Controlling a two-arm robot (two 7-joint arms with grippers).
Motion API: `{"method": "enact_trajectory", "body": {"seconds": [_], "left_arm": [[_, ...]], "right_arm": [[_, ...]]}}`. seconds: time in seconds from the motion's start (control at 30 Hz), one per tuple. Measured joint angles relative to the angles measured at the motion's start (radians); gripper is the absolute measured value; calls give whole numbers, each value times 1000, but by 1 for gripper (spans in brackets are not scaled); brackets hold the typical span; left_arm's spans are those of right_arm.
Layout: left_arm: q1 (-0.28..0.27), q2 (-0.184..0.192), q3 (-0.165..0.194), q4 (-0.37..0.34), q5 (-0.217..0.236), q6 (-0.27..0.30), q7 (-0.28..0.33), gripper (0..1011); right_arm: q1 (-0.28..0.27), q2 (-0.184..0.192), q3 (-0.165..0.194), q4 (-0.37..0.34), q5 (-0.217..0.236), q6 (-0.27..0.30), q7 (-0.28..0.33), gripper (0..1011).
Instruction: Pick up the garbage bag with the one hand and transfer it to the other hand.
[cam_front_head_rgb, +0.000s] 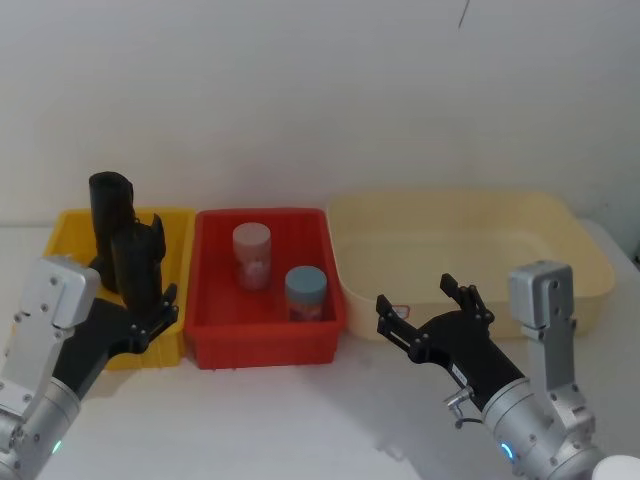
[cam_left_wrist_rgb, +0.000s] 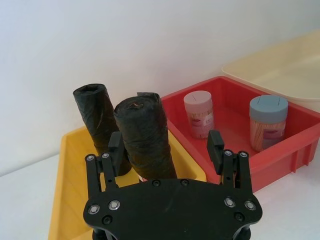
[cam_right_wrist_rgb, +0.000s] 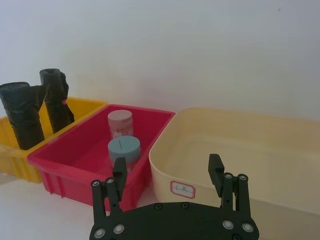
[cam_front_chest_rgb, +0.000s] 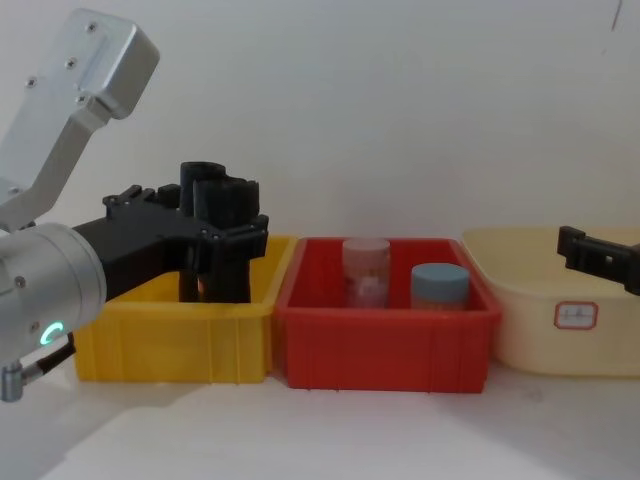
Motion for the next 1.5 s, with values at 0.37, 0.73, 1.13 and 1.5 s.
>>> {"method": "enact_trajectory", "body": {"seconds": [0.37, 0.73, 1.13, 1.5], "left_arm": [[0, 0, 0, 0, 0, 0, 0, 1000], [0, 0, 0, 0, 0, 0, 0, 1000], [5, -5, -9, 7, 3, -13, 5, 1000], [30, -11, -38, 9, -6, -38, 15, 1000]], "right_arm": [[0, 0, 0, 0, 0, 0, 0, 1001], [0, 0, 0, 0, 0, 0, 0, 1001], [0, 0, 0, 0, 0, 0, 0, 1001], [0, 0, 0, 0, 0, 0, 0, 1002]]}}
